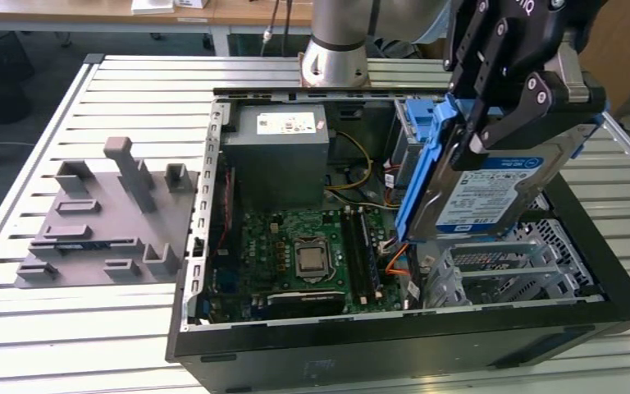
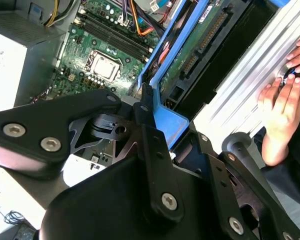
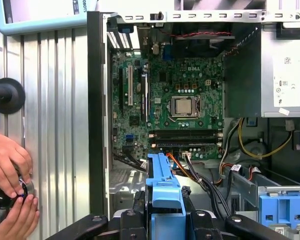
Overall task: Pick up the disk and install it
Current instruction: 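Insert the disk into the insertion slot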
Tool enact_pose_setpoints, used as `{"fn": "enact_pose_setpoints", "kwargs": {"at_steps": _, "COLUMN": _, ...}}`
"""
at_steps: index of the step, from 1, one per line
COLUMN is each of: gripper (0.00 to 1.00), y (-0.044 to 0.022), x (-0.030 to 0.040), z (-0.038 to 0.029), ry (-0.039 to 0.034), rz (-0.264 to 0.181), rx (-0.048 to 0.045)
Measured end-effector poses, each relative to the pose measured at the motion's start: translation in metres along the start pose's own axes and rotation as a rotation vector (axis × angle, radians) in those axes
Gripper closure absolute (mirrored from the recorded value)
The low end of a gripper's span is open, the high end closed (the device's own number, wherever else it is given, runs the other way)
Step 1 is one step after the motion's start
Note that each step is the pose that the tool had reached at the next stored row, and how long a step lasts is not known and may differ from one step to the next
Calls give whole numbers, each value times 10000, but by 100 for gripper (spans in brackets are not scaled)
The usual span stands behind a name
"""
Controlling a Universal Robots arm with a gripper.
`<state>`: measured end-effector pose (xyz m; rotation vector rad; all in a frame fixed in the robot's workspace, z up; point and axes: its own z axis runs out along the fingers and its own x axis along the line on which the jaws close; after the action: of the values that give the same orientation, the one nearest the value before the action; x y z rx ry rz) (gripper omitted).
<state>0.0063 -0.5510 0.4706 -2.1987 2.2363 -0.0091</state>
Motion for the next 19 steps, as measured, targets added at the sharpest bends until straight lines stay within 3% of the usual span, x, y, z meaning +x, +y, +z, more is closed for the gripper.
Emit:
{"fn": "enact_pose_setpoints", "kwargs": {"at_steps": 12, "gripper": 64, "y": -42, "x": 6, "z": 40, "ry": -3, "rz": -1, "rx": 0}}
{"fn": "enact_pose_setpoints", "kwargs": {"at_steps": 19, "gripper": 64, "y": -126, "x": 44, "z": 69, "ry": -5, "rz": 6, "rx": 1}}
